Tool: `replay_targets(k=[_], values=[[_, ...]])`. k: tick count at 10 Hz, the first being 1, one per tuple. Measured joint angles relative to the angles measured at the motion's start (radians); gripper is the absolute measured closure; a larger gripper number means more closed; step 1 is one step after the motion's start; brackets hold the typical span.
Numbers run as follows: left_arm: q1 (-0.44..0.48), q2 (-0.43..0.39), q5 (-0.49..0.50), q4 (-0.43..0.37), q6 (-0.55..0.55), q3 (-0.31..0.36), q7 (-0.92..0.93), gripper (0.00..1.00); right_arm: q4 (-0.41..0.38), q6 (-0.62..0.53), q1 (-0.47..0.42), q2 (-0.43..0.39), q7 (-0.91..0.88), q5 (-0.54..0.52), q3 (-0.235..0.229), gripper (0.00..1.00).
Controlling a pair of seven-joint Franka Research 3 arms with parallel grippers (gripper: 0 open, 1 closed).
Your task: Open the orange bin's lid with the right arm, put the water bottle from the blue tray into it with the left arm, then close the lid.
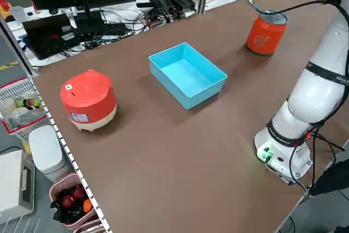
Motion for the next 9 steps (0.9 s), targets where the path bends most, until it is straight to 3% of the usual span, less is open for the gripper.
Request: replay_targets(k=[3, 6, 7, 9], values=[[0.001, 0.000, 0.000, 0.002, 0.000, 0.000, 0.000, 0.00, -0.005, -0.093, -0.250, -0.122, -0.316, 0.011, -0.006, 0.96], [0.001, -0.001, 0.000, 0.011, 0.000, 0.000, 0.001, 0.00, -0.040, -0.123, -0.528, -0.196, -0.755, 0.020, -0.009, 0.87], [0.002, -0.001, 0.000, 0.013, 0.000, 0.000, 0.001, 0.00, -0.046, -0.123, -0.596, -0.209, -0.844, 0.023, -0.010, 0.86], [0.003, -0.001, 0.000, 0.014, 0.000, 0.001, 0.001, 0.00, -0.055, -0.101, -0.637, -0.221, -0.886, 0.024, -0.009, 0.81]])
